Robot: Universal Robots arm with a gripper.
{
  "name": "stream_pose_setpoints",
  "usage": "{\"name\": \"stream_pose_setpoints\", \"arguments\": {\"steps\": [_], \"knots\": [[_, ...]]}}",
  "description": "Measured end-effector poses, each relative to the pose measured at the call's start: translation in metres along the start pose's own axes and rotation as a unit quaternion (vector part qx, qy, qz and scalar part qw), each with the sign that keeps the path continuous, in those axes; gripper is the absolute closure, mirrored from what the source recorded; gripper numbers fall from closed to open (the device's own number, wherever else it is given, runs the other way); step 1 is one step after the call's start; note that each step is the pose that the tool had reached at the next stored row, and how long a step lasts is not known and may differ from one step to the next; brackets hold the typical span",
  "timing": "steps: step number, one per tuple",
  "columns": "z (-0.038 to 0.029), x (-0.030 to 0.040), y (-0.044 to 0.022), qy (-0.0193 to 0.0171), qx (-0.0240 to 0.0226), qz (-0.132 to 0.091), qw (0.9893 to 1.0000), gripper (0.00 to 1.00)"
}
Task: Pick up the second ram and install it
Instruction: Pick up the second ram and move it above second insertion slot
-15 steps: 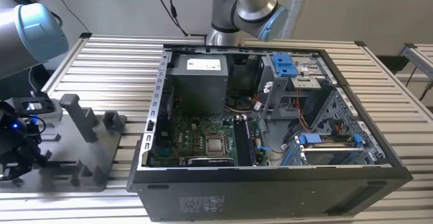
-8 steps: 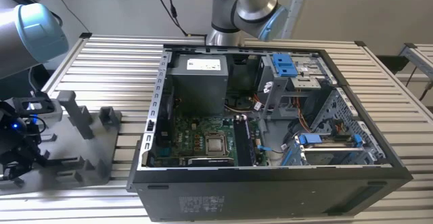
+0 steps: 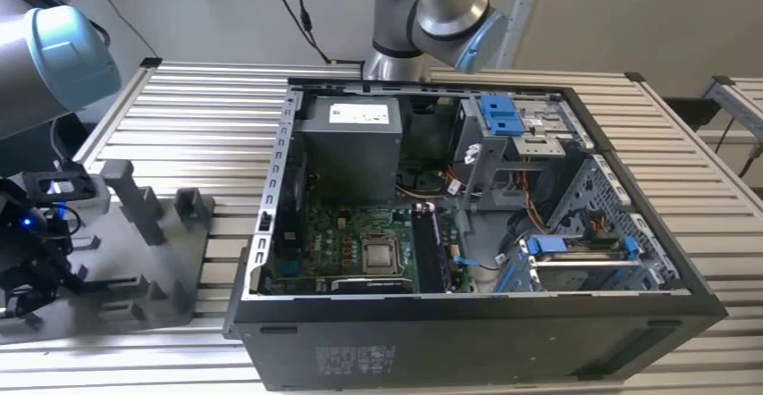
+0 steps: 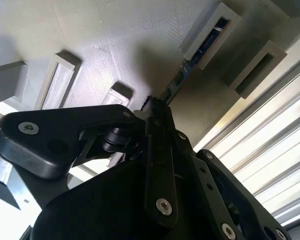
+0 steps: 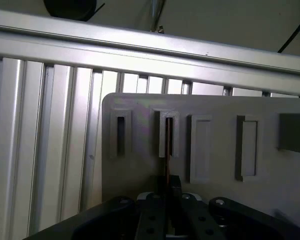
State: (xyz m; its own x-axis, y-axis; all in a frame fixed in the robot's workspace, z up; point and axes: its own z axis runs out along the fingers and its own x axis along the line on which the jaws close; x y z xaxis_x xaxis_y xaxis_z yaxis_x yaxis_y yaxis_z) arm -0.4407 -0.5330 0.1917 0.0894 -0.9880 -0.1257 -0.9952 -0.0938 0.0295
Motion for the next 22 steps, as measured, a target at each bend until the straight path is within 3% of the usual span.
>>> {"name": "stream_pose_setpoints", "arguments": {"steps": [3,9,20,21,22], "knots": [[-0.0008,-0.0001,0.0,0.0,0.0001,0.0,1.0,0.85],[-0.0111,-0.0014,0.0004,0.0,0.0,0.0,1.0,0.85],[-0.0157,-0.0022,0.0006,-0.0001,0.0002,0.0,1.0,0.85],[-0.016,-0.0023,0.0007,-0.0004,0.0003,0.0,1.0,0.85],[-0.0162,-0.0023,0.0007,-0.003,0.0004,0.0,1.0,0.85]]}}
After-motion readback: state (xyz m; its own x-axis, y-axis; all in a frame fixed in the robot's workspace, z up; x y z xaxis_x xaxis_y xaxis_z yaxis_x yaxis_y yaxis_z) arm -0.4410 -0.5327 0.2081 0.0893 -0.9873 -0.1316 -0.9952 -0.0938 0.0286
